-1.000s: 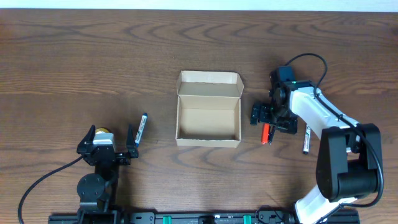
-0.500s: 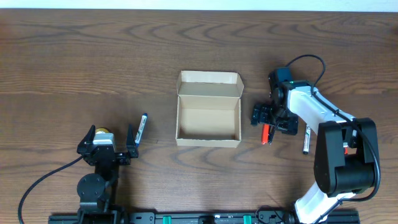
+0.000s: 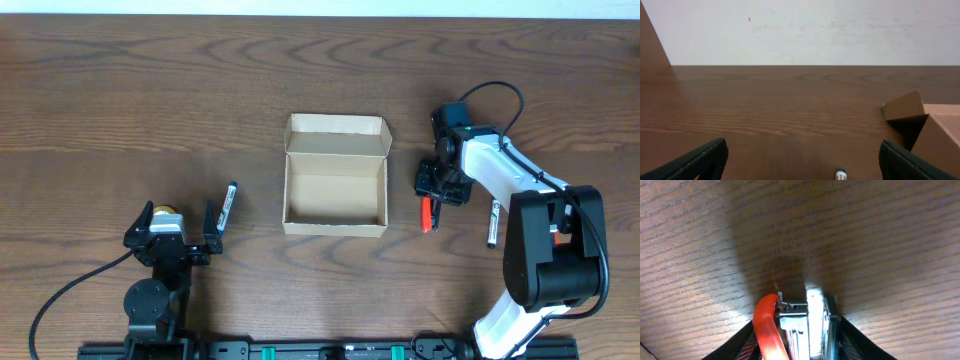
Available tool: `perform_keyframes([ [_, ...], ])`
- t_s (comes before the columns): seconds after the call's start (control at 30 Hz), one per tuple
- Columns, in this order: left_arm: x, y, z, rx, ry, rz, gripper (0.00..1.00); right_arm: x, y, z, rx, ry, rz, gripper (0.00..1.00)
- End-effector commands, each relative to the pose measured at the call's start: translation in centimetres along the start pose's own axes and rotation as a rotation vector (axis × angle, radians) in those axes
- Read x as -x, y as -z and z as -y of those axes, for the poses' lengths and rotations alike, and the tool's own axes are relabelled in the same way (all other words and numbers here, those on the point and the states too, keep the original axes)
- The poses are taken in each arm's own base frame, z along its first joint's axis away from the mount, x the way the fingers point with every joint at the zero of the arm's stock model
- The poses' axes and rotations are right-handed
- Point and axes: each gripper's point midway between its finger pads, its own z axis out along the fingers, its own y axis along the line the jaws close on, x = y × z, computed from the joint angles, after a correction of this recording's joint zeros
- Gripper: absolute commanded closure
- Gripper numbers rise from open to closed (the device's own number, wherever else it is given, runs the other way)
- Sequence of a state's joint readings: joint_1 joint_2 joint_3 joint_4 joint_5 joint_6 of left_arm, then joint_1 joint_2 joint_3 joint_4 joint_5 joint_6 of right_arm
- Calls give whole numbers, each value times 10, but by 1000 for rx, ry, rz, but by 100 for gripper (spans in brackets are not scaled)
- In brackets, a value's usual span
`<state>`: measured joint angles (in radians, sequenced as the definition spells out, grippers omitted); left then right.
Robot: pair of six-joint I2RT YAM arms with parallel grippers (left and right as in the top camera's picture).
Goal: Pack container
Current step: 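Move the right gripper over the red stapler and grasp it, then carry the red stapler into the cardboard box and release it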
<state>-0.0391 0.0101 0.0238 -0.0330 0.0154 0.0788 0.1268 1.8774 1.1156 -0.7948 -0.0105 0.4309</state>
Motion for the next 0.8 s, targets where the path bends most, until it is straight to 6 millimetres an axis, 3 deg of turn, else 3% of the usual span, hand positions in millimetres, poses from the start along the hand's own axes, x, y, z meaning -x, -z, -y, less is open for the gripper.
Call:
perform_keyframes([
  [0.0, -18, -1, 0, -2, 3, -56, 5, -13, -20, 4, -27, 3, -63, 68],
  [0.17, -18, -1, 0, -2, 3, -56, 5, -13, -20, 4, -27, 3, -64, 98],
  [0.77, -18, -1, 0, -2, 3, -55, 5, -13, -15, 3, -21, 3, -58, 99],
])
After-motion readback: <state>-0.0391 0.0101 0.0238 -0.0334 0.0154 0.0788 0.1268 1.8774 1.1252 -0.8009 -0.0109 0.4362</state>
